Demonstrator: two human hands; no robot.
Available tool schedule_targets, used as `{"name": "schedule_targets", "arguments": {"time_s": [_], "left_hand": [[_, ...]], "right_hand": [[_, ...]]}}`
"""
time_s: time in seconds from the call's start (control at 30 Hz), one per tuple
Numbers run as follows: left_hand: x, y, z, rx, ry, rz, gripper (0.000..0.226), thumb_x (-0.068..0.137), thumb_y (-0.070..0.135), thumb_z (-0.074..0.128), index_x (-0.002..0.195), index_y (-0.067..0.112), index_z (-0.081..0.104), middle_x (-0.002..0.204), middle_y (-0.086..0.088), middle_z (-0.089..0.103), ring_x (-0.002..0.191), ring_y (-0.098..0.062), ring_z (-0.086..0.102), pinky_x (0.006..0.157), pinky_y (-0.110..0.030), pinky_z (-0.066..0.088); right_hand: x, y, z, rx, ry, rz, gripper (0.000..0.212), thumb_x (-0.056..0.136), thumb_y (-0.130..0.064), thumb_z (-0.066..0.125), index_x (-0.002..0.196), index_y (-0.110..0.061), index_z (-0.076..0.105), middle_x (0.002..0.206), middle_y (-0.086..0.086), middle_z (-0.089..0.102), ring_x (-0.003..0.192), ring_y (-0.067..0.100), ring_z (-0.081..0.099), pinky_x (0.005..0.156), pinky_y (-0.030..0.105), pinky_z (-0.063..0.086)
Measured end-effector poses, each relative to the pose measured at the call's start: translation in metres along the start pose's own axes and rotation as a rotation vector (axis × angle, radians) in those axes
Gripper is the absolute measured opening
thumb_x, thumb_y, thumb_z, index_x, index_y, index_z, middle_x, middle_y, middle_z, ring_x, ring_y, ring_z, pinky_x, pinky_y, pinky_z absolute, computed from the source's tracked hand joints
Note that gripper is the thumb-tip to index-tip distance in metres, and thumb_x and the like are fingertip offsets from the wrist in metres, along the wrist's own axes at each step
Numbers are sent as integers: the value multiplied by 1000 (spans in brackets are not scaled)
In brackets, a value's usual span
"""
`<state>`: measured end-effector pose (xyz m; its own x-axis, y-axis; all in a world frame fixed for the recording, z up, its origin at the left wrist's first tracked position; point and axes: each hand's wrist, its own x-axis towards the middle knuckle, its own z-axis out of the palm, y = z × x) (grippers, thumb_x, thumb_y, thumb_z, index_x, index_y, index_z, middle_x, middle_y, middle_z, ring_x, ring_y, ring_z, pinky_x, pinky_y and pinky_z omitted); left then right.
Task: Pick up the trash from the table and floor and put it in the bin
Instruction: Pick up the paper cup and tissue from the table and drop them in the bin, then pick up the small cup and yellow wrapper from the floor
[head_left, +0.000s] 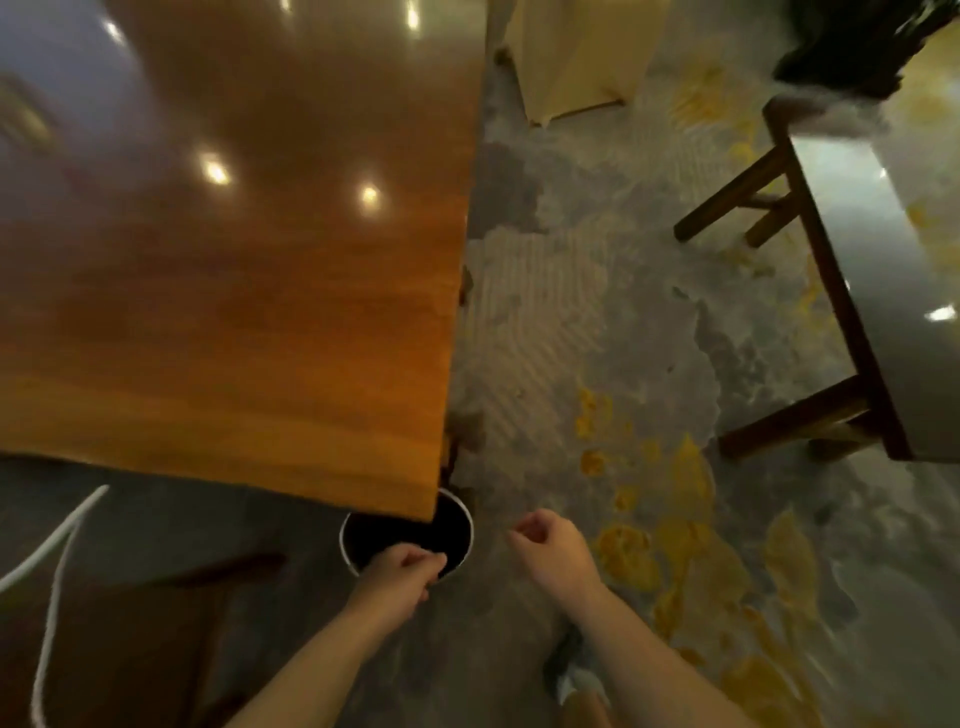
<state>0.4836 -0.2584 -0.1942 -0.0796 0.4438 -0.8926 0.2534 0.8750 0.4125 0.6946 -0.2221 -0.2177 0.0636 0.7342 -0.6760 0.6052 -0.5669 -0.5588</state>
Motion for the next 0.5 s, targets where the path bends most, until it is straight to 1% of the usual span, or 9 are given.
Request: {"name": "schedule_targets", "arguments": {"time_s": [0.13,0.17,0.2,0.27,0.37,0.43,0.5], "left_hand": [[-3,74,77,-29,-3,-51,19,93,31,65,100,14,71,93,-7,72,75,-16,63,61,-24,47],[-5,88,88,-32,11,-34,19,94,29,65,101,12,71,90,-6,71,73,-15,62,60,-24,46],[-4,112,107,-37,28,-13,19,94,28,65,102,11,71,89,-6,70,72,-15,61,59,-24,46],[-6,155,132,-51,73,39,20,94,28,65,102,11,70,91,-9,70,74,-17,62,61,-27,46],[-8,225,151,-37,131,130,18,92,32,66,98,16,71,95,-12,73,76,-18,64,66,-30,48],[-8,273,155,43,153,211,17,90,37,68,96,21,70,93,-6,72,83,-17,66,71,-31,50],[-5,319,154,147,179,287,16,89,40,69,95,25,69,90,1,71,85,-15,66,74,-32,52]], "right_hand": [[40,5,-105,-105,-28,-78,15,84,-32,72,74,-29,61,66,-9,63,61,-3,56,53,13,40],[48,4,-125,-123,-37,-95,14,84,-34,71,75,-29,62,68,-9,63,62,-2,56,54,13,39],[60,5,-159,-144,-58,-107,13,84,-36,70,77,-29,63,70,-9,64,65,-1,57,55,15,40],[78,3,-215,-183,-97,-133,12,86,-40,68,84,-29,65,76,-10,66,72,2,61,57,19,41],[103,-7,-296,-234,-101,-164,11,88,-43,66,87,-32,66,81,-11,67,76,2,62,56,19,41],[119,-20,-343,-276,-74,-184,11,89,-43,66,87,-32,65,81,-12,67,75,2,61,57,19,43],[134,-37,-383,-306,-44,-209,11,90,-41,67,86,-31,65,81,-11,67,76,3,62,60,21,45]]}}
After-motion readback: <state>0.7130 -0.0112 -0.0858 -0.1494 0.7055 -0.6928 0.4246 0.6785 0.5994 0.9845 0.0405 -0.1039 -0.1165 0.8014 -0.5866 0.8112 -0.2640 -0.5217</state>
